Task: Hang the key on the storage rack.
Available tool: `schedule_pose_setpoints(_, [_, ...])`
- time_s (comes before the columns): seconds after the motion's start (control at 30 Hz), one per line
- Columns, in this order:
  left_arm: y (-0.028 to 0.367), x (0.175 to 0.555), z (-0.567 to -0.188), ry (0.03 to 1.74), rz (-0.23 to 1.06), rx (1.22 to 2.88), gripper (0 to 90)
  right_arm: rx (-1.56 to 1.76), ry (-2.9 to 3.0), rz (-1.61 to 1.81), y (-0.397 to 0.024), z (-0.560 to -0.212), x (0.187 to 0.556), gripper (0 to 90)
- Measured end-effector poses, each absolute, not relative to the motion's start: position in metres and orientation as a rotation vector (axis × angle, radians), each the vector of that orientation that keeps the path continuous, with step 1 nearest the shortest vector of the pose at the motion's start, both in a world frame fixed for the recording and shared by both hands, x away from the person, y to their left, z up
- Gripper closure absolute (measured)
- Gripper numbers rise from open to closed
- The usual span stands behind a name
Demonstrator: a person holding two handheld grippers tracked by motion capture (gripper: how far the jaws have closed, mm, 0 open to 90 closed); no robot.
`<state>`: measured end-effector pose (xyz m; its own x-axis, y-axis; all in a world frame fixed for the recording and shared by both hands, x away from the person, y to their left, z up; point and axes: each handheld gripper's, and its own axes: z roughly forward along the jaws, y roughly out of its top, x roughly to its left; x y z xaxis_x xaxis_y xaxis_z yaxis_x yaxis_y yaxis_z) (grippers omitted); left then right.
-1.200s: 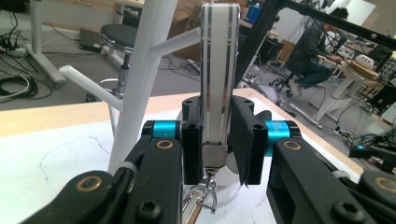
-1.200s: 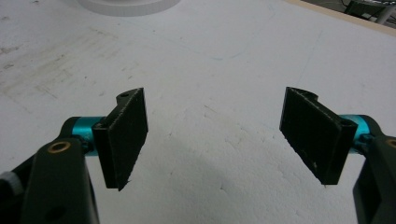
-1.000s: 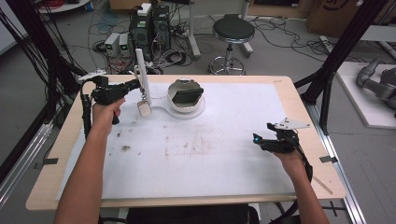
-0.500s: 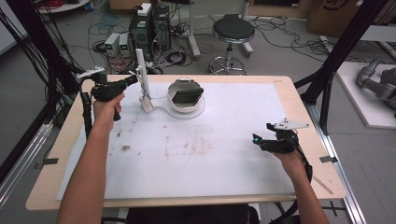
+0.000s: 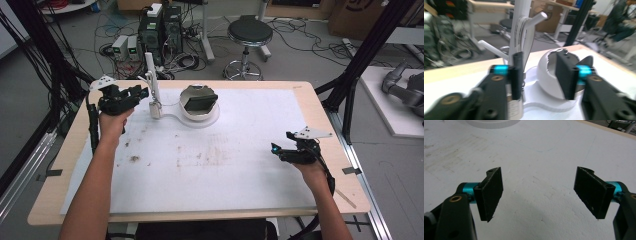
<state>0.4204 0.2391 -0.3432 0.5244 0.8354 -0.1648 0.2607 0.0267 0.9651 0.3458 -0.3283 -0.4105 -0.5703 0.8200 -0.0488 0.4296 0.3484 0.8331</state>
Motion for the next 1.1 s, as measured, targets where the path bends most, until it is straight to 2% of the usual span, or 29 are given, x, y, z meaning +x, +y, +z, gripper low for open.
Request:
schedule_pose_setpoints(0.33, [0.232,0.377,-0.364,0.91,0.66,1.581,21.5,1.097,2.142,1.127,-0.329,-0.41,0.346,23.8])
schedule_pose_setpoints(0.63, [0.229,0.348,-0.399,0.881,0.676,1.64,21.4,1.092,2.138,1.127,-0.332,-0.411,0.346,23.7])
schedule_pose_setpoints(1.1, [0.226,0.33,-0.408,0.909,0.666,1.639,21.5,1.068,2.119,1.126,-0.333,-0.41,0.343,21.3])
